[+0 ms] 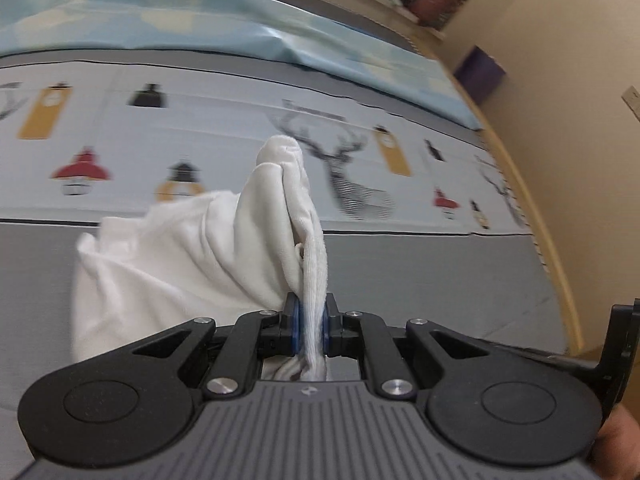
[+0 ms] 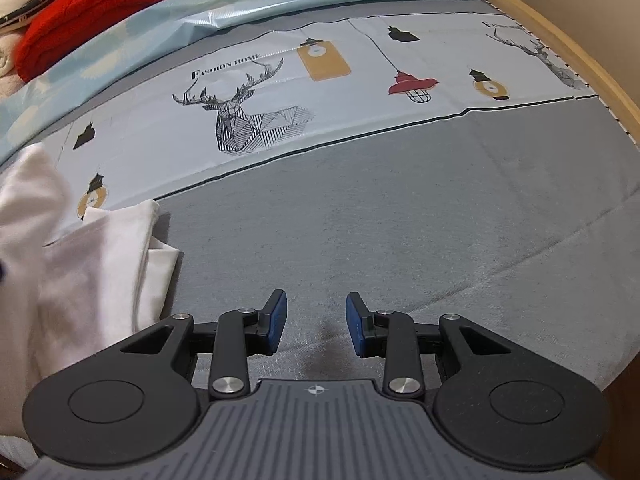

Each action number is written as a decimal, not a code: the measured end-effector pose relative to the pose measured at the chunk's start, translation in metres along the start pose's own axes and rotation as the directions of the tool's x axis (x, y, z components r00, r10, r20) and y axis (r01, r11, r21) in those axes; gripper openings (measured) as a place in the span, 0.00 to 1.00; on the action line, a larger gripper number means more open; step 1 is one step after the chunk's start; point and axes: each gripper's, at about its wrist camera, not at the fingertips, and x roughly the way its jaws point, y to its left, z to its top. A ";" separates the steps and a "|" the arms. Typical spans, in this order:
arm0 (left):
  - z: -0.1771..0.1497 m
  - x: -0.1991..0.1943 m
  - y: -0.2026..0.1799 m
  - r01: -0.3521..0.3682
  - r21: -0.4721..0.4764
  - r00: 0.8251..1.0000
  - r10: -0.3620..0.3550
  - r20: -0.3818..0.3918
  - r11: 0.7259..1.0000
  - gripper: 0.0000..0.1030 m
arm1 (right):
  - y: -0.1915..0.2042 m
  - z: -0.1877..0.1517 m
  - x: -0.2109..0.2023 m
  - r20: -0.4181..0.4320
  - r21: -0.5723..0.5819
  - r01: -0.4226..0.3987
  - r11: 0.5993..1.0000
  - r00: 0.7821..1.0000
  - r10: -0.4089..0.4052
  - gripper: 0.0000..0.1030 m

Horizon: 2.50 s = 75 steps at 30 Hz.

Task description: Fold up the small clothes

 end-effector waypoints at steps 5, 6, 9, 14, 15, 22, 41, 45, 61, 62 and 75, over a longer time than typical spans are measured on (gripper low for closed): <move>0.006 0.021 -0.013 0.131 -0.018 0.991 -0.131 -0.027 0.991 0.24 | 0.002 0.004 -0.003 0.029 0.052 -0.081 0.995 0.996 0.080 0.33; 0.007 0.017 -0.013 0.133 0.001 0.991 -0.133 -0.014 0.991 0.24 | 0.005 0.004 -0.003 0.036 0.055 -0.102 0.993 0.994 0.100 0.33; 0.010 0.007 0.001 0.101 0.014 0.995 -0.101 -0.002 0.995 0.24 | 0.019 0.005 -0.004 0.052 0.038 -0.149 0.988 0.988 0.147 0.33; 0.004 -0.009 0.046 -0.007 0.023 0.998 0.008 -0.068 1.000 0.24 | 0.049 0.004 0.007 -0.012 0.032 -0.280 0.959 0.960 0.281 0.38; 0.000 -0.009 0.052 -0.030 0.041 0.995 0.033 -0.090 0.999 0.24 | 0.057 0.002 0.012 -0.041 0.027 -0.301 0.953 0.952 0.302 0.40; -0.021 -0.018 0.085 -0.072 0.122 0.980 0.093 -0.177 0.990 0.24 | 0.110 -0.025 0.041 -0.230 -0.127 -0.296 0.947 0.937 0.262 0.29; -0.079 0.043 0.064 0.040 0.399 0.911 0.130 -0.392 0.916 0.32 | 0.079 -0.023 0.021 -0.111 -0.103 -0.286 0.953 0.955 0.275 0.29; -0.060 0.027 0.088 0.015 0.297 0.937 0.090 -0.337 0.955 0.32 | 0.067 -0.003 0.039 -0.024 0.046 -0.261 0.964 0.965 0.262 0.35; -0.050 0.018 0.113 -0.090 0.218 0.939 0.156 -0.307 0.972 0.38 | 0.077 0.022 0.058 0.154 0.210 -0.183 0.960 0.976 0.153 0.02; -0.054 0.021 0.114 -0.111 0.228 0.929 0.182 -0.321 0.967 0.38 | 0.074 0.020 0.063 0.126 0.219 -0.134 0.967 0.986 0.109 0.03; -0.037 0.014 0.116 -0.187 0.101 0.945 0.207 -0.253 0.977 0.49 | 0.072 -0.021 0.031 -0.042 -0.072 -0.292 0.954 0.956 0.290 0.64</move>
